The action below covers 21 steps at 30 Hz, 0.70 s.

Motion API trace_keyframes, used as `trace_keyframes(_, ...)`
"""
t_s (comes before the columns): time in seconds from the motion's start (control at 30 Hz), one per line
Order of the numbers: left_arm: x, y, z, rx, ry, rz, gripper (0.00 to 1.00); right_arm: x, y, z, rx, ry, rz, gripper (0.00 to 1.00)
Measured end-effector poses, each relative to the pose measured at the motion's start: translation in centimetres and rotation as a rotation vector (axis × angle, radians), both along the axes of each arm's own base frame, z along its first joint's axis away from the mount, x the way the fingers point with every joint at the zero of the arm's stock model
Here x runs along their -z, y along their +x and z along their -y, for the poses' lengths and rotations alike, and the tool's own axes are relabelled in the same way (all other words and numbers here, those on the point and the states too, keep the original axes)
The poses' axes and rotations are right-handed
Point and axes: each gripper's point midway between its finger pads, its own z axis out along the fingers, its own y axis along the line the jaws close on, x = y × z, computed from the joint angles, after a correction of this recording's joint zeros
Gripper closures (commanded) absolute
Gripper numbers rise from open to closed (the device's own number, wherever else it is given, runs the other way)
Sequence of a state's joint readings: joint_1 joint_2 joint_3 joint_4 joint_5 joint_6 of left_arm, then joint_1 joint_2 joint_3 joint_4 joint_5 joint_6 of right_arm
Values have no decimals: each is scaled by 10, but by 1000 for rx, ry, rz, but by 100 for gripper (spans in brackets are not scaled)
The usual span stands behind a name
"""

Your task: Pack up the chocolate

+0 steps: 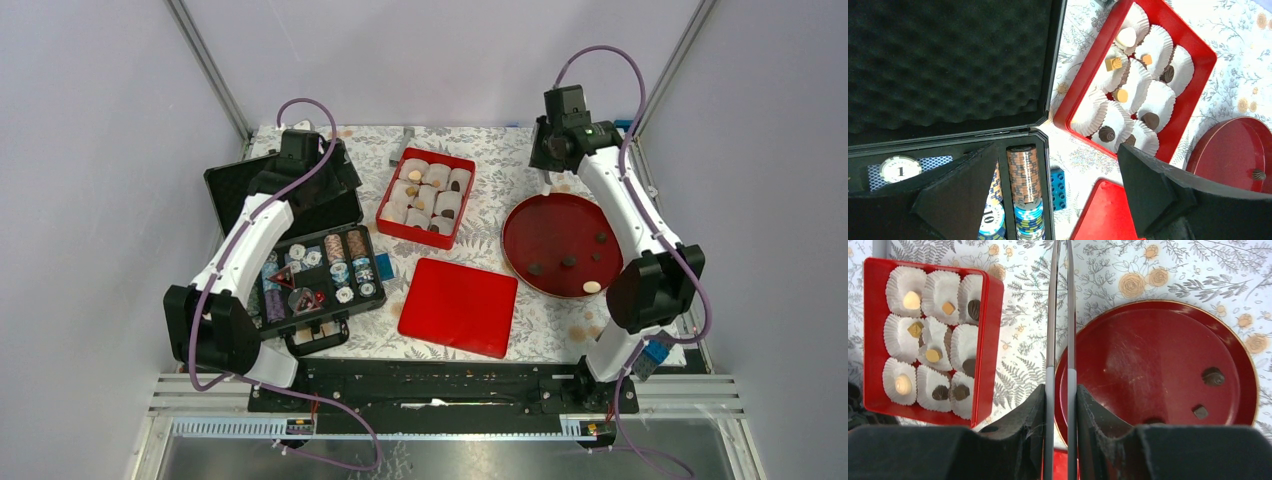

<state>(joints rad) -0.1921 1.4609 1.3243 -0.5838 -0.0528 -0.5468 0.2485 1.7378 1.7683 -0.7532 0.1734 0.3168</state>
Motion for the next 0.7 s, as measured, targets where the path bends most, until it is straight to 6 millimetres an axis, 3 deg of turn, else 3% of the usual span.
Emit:
trace_keyframes(0.17,-10,-3,0,3,-8,25,1,29,21,-3,54,17,23,78)
trace_keyframes(0.4,-23,-8,2,15,-22,55,1,84,69,-4,150,3,46,72)
trace_keyframes(0.53,-26,-10,2,15,-24,59,1,117,91,-15,166,0,28,52)
trace_keyframes(0.7,-25,-11,1,15,-23,56,1,150,99,-30,179,21,-15,34)
